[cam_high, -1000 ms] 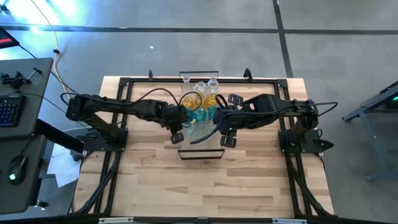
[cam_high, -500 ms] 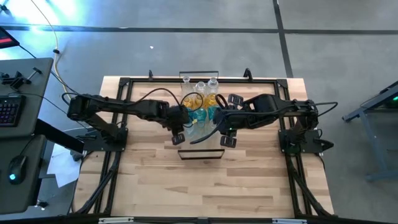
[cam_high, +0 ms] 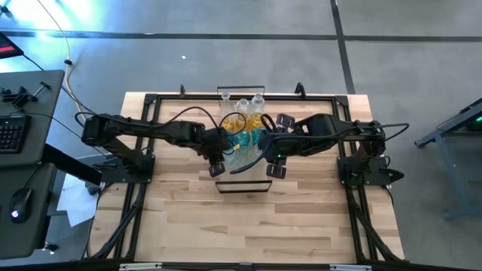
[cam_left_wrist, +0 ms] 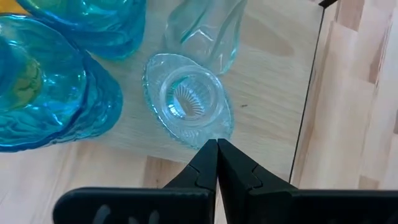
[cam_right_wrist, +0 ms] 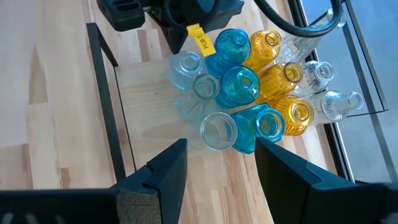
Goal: Sort vases onto shelf
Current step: Put the transparent flower vase on the shelf aligned with the other transparent flower vase
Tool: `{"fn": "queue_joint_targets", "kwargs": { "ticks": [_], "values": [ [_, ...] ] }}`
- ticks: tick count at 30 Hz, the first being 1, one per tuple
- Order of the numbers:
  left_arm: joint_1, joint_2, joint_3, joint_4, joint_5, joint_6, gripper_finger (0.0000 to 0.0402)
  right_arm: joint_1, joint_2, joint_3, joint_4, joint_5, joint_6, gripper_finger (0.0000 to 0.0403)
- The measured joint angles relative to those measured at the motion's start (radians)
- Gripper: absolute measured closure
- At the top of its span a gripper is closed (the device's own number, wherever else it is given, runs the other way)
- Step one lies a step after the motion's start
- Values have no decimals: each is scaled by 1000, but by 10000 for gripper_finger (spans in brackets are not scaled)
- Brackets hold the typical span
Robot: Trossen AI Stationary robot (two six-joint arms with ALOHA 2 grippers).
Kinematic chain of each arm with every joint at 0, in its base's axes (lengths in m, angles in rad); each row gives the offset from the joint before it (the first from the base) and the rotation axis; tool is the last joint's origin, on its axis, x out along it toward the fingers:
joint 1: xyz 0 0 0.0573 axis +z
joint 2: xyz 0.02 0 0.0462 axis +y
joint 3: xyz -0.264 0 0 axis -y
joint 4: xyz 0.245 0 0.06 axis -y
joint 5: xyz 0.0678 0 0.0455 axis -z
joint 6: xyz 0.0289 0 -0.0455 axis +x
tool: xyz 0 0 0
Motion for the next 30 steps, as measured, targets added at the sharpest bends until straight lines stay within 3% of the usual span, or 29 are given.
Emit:
{"fn": "queue_joint_targets", "kwargs": {
  "ticks": [30],
  "values": [
    [-20,41,1,71,9,-60,402,0,0,0,0,0,1,233]
  ]
}}
